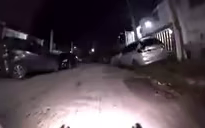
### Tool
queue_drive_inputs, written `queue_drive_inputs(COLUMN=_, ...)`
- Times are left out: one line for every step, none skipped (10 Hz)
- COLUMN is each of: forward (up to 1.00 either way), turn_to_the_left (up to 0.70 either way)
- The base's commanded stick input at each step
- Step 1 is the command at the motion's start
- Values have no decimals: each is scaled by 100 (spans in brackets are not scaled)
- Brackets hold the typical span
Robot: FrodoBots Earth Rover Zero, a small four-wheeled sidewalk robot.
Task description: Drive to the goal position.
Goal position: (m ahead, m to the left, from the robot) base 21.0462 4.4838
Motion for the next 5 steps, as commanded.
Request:
queue_drive_inputs(forward=85, turn_to_the_left=0)
queue_drive_inputs(forward=85, turn_to_the_left=0)
queue_drive_inputs(forward=85, turn_to_the_left=0)
queue_drive_inputs(forward=85, turn_to_the_left=0)
queue_drive_inputs(forward=85, turn_to_the_left=0)
